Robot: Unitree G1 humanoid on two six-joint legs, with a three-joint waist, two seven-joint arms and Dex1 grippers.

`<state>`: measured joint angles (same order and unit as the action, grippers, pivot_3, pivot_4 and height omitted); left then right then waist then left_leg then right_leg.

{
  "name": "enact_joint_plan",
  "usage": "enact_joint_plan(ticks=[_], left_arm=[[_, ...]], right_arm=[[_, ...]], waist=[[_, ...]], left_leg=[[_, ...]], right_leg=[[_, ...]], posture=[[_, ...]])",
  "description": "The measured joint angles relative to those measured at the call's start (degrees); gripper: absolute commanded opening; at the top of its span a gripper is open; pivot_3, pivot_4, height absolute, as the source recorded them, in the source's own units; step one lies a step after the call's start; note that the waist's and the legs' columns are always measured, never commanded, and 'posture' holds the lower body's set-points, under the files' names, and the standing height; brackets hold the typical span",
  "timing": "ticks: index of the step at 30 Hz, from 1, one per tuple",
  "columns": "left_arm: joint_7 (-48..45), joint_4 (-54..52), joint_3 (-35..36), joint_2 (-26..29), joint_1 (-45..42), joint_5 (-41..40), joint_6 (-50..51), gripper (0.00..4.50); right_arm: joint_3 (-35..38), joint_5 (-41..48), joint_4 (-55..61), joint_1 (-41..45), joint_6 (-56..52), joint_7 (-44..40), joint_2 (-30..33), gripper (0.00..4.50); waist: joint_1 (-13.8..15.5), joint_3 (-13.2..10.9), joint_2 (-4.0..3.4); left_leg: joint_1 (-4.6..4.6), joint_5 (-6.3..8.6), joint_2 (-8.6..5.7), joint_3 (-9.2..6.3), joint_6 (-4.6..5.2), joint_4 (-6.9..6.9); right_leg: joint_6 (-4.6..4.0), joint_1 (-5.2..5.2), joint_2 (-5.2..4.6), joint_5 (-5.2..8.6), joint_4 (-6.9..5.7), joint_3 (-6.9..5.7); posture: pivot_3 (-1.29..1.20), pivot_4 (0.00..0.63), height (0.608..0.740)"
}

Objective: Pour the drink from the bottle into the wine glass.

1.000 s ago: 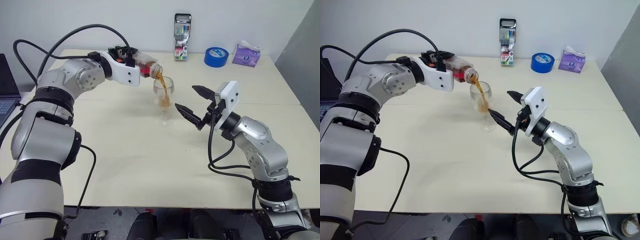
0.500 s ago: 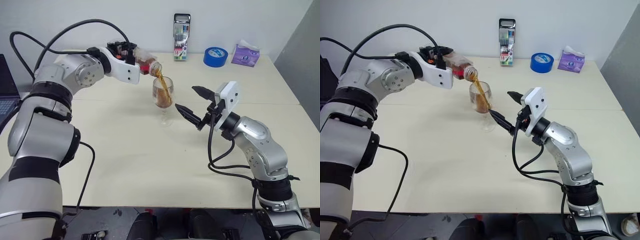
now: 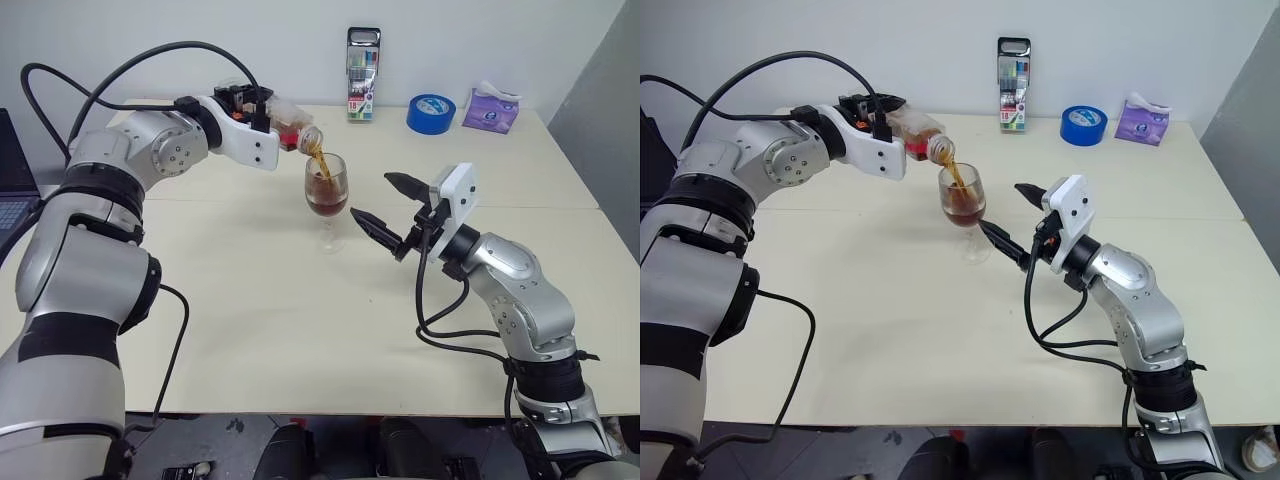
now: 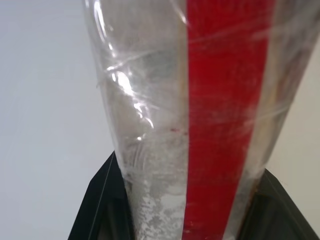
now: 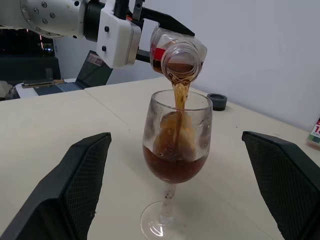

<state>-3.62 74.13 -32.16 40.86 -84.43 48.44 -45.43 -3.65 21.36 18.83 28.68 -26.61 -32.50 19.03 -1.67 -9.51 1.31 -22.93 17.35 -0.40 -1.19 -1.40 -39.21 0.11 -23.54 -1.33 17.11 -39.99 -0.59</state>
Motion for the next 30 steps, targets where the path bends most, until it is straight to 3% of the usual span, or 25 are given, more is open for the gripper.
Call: enact_joint_plan(ticks=[19,24,30], left_arm=[[-19.4,-0.8,16.1,-3.6,7.2,-22.5,1.9,1.75],[-21.9,-5.9,25.4,-6.6,12.1,-33.3,8.4,1.75],[-17.2,-20.2,36.7,-10.2,27.5,-45.3,23.1,1.75]], right_arm=[[0.0,0.1,0.0,0.7,0.0,-0.2,0.0,4.5],[0.0,0.4,0.5,0.7,0.0,-2.4,1.6,4.5],[0.0,3.6,6.5,-9.4,0.8,-10.7,7.9,4.5]], waist=[[-0.1,0.0,0.0],[-0.1,0.0,0.0],[-0.4,0.0,0.01]], left_leg=[[-0.04,0.02,0.0,-0.01,0.03,-0.72],[-0.02,0.02,0.01,-0.05,0.04,-0.79],[0.0,0.02,0.06,-0.09,0.04,-0.78]], right_leg=[[0.0,0.0,0.0,0.0,-0.59,0.02],[0.0,0.0,0.0,0.0,-0.72,0.08],[0.0,0.0,0.0,0.0,-0.77,0.22]], posture=[[0.0,0.15,0.74],[0.0,0.15,0.74],[0.0,0.15,0.74]])
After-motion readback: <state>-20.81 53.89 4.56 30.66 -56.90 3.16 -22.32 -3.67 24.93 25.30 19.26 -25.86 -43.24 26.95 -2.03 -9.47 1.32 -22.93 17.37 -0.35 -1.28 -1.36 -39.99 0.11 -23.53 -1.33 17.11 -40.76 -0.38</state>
